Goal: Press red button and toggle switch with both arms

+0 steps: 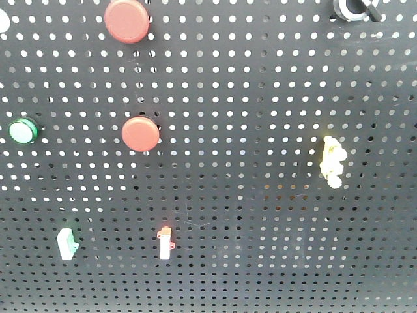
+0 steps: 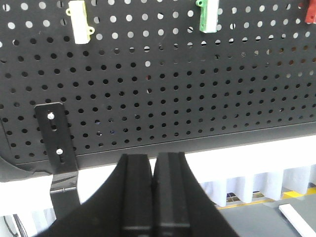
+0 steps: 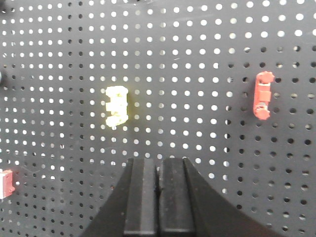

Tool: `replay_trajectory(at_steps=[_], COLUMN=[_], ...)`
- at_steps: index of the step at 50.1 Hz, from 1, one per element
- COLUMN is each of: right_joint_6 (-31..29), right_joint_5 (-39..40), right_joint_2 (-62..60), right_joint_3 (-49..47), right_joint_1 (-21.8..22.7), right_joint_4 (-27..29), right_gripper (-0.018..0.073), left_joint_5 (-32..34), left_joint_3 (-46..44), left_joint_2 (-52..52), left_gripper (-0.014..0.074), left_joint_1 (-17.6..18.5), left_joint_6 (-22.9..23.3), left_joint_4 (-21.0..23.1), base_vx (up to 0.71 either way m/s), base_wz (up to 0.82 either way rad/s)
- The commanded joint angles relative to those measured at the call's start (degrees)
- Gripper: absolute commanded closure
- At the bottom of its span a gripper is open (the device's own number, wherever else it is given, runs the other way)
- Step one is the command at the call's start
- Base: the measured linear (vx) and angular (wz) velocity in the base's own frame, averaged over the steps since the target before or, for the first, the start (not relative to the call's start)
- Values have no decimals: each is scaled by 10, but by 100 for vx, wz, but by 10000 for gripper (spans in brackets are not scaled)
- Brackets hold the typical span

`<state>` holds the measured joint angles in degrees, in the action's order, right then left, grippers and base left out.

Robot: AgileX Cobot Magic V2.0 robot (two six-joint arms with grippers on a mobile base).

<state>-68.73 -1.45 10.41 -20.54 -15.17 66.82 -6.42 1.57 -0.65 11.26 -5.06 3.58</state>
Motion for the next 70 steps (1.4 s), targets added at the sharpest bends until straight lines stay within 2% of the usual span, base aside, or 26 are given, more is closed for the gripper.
replay_trajectory(at_steps=[1, 32, 36, 38, 41, 43, 50, 51, 54, 57, 62, 70], right_joint_6=[-5, -4, 11, 41, 124, 201, 572, 616, 702, 738, 738, 727], right_joint_5=[19, 19, 18, 19, 14, 14, 6, 6, 7, 10, 23, 32], right_joint_2=[8, 8, 10, 12, 13, 14, 14, 14, 14, 13, -3, -78], right_joint_3=[-17, -17, -7, 7, 29, 43, 100, 108, 130, 154, 196, 230], right_joint_1=[4, 4, 4, 4, 9, 19, 71, 78, 105, 132, 169, 184], right_joint_4=[2, 2, -5, -37, -129, -223, -543, -566, -630, -653, -653, -660], right_gripper=[562, 562, 562, 562, 562, 562, 562, 562, 562, 562, 562, 562], left_joint_5=[45, 45, 45, 45, 45, 45, 45, 45, 45, 45, 45, 45], left_joint_3=[19, 19, 19, 19, 19, 19, 19, 19, 19, 19, 19, 19], left_joint_2=[-4, -4, -4, -4, -4, -4, -4, -4, -4, -4, -4, -4], left_gripper=[594, 594, 594, 594, 594, 594, 594, 594, 594, 594, 594, 594], left_joint_1=[-2, -2, -2, -2, -2, -2, -2, -2, -2, -2, -2, -2], left_joint_6=[7, 7, 7, 7, 7, 7, 7, 7, 7, 7, 7, 7], left_joint_4=[6, 6, 6, 6, 6, 6, 6, 6, 6, 6, 6, 6], base_vx=[0, 0, 0, 0, 0, 0, 0, 0, 0, 0, 0, 0], base_wz=[0, 0, 0, 0, 0, 0, 0, 0, 0, 0, 0, 0])
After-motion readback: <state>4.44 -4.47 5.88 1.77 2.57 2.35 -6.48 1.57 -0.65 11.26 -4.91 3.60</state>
